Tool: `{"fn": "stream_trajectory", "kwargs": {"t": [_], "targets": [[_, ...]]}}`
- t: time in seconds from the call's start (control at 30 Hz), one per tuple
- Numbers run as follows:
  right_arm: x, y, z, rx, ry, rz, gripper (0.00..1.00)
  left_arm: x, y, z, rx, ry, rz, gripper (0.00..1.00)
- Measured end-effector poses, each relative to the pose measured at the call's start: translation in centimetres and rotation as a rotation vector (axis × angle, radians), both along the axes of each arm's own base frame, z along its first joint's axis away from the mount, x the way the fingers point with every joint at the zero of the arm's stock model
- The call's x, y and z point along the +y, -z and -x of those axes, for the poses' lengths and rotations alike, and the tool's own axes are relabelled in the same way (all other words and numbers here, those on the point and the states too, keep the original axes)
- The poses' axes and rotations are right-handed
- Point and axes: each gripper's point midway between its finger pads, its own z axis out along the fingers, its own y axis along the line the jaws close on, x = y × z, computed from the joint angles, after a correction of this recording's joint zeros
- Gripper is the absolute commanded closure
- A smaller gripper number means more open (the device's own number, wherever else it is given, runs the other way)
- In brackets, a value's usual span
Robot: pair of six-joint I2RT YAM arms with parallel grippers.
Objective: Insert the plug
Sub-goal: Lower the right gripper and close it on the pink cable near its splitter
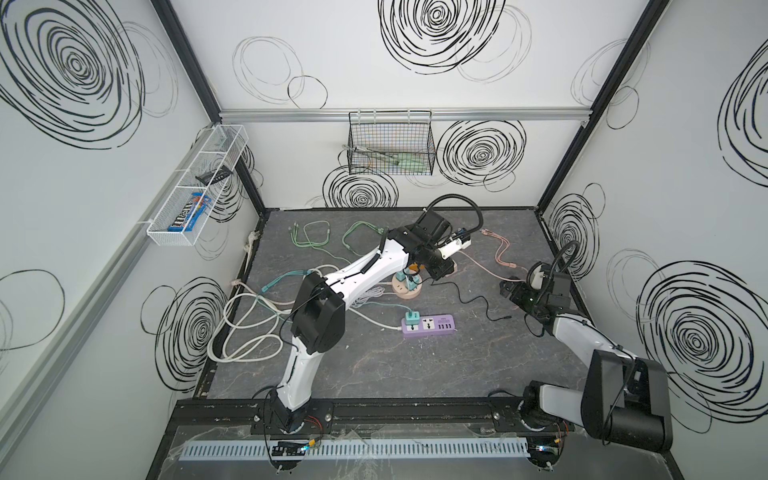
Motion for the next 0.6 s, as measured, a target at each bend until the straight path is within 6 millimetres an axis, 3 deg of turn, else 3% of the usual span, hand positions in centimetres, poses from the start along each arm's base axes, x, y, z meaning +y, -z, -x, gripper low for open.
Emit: {"fn": "stream_trajectory", "kwargs": {"t": [0.27, 0.37, 0.43, 0.6], "targets": [[4.2, -0.3, -0.4, 0.001, -0.208, 0.055, 0.03, 3.6, -3.9, -8.7, -0.006, -0.334, 0.162, 1.0], [5.6, -1.4, -0.4, -0.042, -0.268, 0.062, 0.03, 3.6, -4.1, -10.3, -0.009, -0.385, 0.183, 1.0], [5.7, -3.6, -0.6, -0.12, -0.276, 0.076, 0.03, 3.4, -3.2, -10.2, 0.011, -0.398, 0.172, 1.0], [4.2, -11.9, -0.7, -0.422, -0.173, 0.132, 0.03, 3.0, 0.2, -8.9, 0.078, -0.393, 0.12, 1.0]]}}
